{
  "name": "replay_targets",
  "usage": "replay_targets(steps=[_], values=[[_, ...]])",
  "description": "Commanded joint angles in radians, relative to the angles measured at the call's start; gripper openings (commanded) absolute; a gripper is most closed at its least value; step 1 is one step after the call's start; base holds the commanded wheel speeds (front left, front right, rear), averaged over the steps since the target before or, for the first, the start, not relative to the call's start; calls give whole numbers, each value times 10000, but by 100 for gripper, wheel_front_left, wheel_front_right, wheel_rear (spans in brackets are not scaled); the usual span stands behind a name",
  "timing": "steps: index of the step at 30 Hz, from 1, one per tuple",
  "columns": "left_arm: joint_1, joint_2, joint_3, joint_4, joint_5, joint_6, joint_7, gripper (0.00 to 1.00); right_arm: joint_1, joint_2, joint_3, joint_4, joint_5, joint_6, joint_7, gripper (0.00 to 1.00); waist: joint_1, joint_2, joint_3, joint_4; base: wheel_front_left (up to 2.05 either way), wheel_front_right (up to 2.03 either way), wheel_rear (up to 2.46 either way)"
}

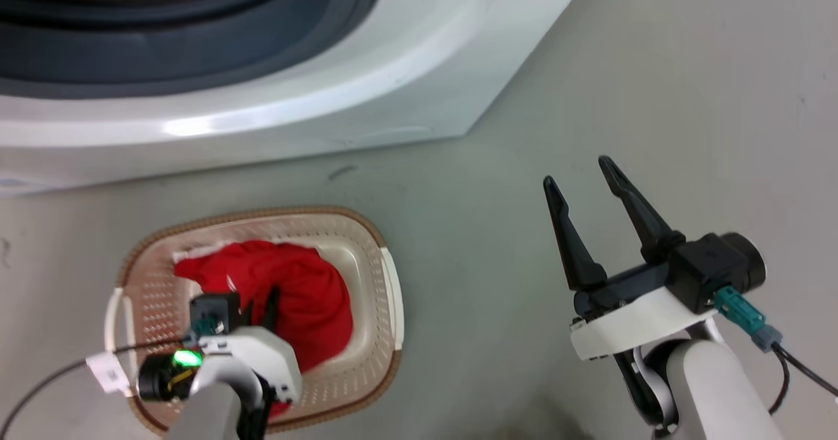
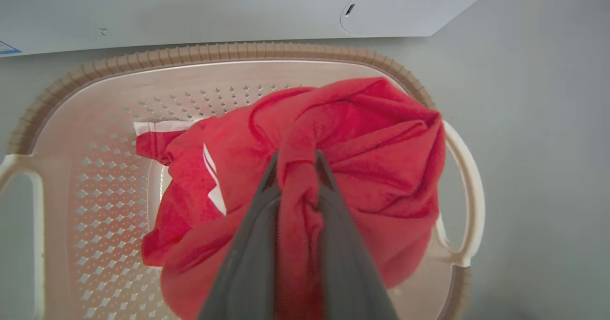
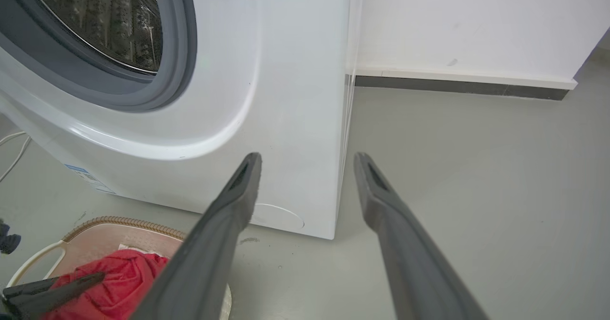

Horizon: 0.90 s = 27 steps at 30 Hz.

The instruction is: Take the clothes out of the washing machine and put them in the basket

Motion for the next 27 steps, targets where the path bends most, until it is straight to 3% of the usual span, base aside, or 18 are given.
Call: replay_targets(steps=[1, 11, 12, 13, 14, 21, 27], values=[[-494, 75, -31, 405, 86, -57, -123, 0, -265, 9, 48, -2, 81, -7, -94, 100, -1, 0, 749, -289, 0, 0, 0], [-2259, 269, -184, 3455, 178, -85, -335, 0, -865, 7, 299, 301, 230, -7, -411, 100, -1, 0, 1951, -572, 0, 0, 0], [-2324, 260, -174, 3680, 144, -68, -341, 11, -905, 7, 309, 341, 235, -7, -445, 100, -1, 0, 1977, -583, 0, 0, 0], [-2391, 260, -165, 3863, 118, -53, -352, 42, -937, 7, 320, 383, 251, -7, -453, 100, -1, 0, 1984, -593, 0, 0, 0], [-2454, 255, -152, 4022, 92, -48, -366, 100, -964, 7, 321, 434, 239, -7, -457, 100, -1, 0, 1974, -595, 0, 0, 0], [-2232, -23, -14, 4345, -166, -173, -430, 100, -898, 6, 139, 884, 143, -7, -576, 100, -1, 0, 1123, -290, 0, 0, 0], [-1506, -268, 267, 3477, -341, -221, -435, 100, -533, 1, -188, 1241, -45, -7, -519, 100, -1, 0, -351, 191, 0, 0, 0]])
